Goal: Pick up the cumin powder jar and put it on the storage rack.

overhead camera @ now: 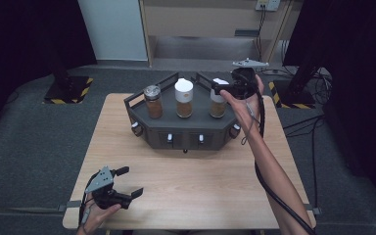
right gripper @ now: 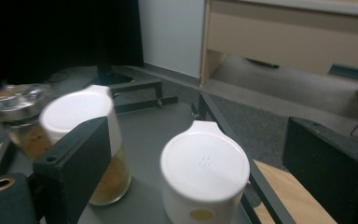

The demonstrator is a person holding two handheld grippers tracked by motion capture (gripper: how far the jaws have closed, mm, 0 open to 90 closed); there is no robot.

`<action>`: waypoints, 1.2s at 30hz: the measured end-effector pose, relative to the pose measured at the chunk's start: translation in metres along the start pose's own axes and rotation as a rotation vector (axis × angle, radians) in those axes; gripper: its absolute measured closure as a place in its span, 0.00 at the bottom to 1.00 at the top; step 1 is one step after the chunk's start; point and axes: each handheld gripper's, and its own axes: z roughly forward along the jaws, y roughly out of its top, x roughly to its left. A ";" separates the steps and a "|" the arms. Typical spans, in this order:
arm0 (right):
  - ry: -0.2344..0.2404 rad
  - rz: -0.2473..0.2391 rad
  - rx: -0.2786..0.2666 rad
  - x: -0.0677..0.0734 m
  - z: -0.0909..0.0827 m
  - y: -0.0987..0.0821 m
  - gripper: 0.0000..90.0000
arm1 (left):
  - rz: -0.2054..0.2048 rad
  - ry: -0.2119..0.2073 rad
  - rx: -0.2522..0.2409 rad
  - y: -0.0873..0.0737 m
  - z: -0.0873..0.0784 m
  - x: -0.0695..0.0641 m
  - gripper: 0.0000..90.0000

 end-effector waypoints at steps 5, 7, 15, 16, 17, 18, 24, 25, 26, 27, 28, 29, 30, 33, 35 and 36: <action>0.066 -0.056 -0.051 0.000 -0.027 -0.001 0.08 | -0.003 0.001 -0.001 0.000 0.000 0.000 0.01; 0.088 -0.080 -0.066 0.001 -0.037 -0.004 0.08 | -0.004 0.003 -0.002 0.000 0.000 0.000 0.01; 0.167 -0.146 -0.098 0.007 -0.069 -0.021 0.08 | -0.010 0.004 -0.002 0.000 0.001 0.001 0.01; 0.172 -0.153 -0.099 0.007 -0.073 -0.024 0.08 | -0.014 0.006 0.000 0.000 0.001 0.001 0.01; 0.188 -0.152 -0.104 0.005 -0.076 -0.028 0.07 | -0.018 0.007 0.001 0.000 0.001 0.001 0.01; 0.200 -0.151 -0.108 0.004 -0.080 -0.031 0.07 | -0.022 0.006 -0.003 -0.001 0.001 0.002 0.01; 0.211 -0.161 -0.119 0.000 -0.102 -0.058 0.07 | -0.019 0.004 -0.003 -0.001 0.001 0.002 0.01; 0.213 -0.157 -0.120 -0.002 -0.105 -0.063 0.07 | -0.021 0.004 -0.004 -0.001 0.001 0.002 0.01; 0.213 -0.155 -0.117 -0.003 -0.108 -0.068 0.07 | -0.023 0.004 -0.005 -0.001 0.001 0.003 0.01; 0.214 -0.154 -0.111 -0.004 -0.111 -0.073 0.07 | -0.024 0.005 -0.004 -0.001 0.001 0.003 0.01; 0.215 -0.153 -0.108 -0.005 -0.114 -0.078 0.07 | -0.023 0.006 -0.004 -0.001 0.001 0.003 0.01; 0.217 -0.155 -0.105 -0.007 -0.116 -0.083 0.07 | -0.022 0.005 -0.007 -0.002 0.001 0.003 0.01; 0.218 -0.156 -0.104 -0.008 -0.119 -0.088 0.06 | -0.023 0.004 -0.008 -0.002 0.000 0.003 0.01; 0.223 -0.145 -0.111 -0.011 -0.126 -0.105 0.06 | -0.025 0.007 -0.009 -0.002 -0.001 0.002 0.01; 0.225 -0.145 -0.104 -0.011 -0.131 -0.114 0.06 | -0.027 0.008 -0.011 -0.002 -0.001 0.002 0.01; 0.223 -0.149 -0.105 -0.011 -0.134 -0.119 0.06 | -0.028 0.009 -0.012 -0.002 -0.001 0.002 0.01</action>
